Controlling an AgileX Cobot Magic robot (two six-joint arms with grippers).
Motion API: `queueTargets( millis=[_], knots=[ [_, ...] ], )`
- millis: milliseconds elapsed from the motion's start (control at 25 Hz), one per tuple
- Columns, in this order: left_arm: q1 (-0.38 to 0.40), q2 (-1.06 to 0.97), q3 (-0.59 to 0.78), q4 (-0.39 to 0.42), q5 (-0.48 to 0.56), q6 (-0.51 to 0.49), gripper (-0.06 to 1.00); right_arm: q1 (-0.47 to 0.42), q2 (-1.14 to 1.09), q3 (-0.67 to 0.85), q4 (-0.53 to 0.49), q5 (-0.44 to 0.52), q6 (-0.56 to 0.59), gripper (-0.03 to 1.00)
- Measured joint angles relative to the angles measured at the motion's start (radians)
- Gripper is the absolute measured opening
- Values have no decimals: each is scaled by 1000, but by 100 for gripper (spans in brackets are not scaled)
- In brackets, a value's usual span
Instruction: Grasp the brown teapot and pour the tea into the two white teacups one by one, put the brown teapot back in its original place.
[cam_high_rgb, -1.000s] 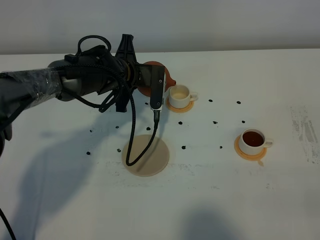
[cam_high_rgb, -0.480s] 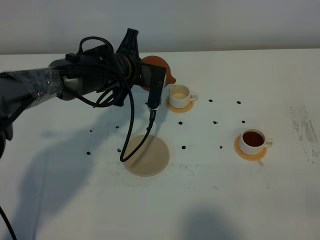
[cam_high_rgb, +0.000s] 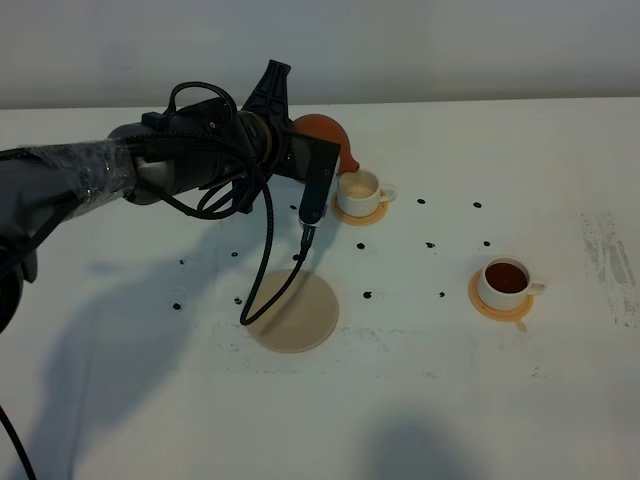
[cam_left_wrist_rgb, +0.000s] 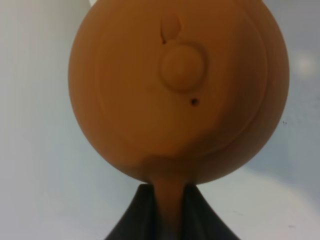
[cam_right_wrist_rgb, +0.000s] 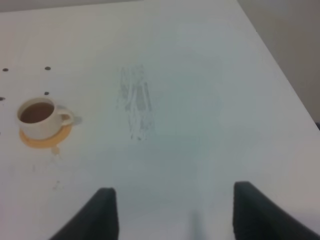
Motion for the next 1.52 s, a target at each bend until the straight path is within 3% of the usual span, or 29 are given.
queueTargets(
  millis=[800,1520],
  knots=[
    [-5,0,0,179,-29,0,10,0,0,0,0,0,0,50],
    [-5,12,-16,254,-53,0,10,0,0,0,0,0,0,50]
  ],
)
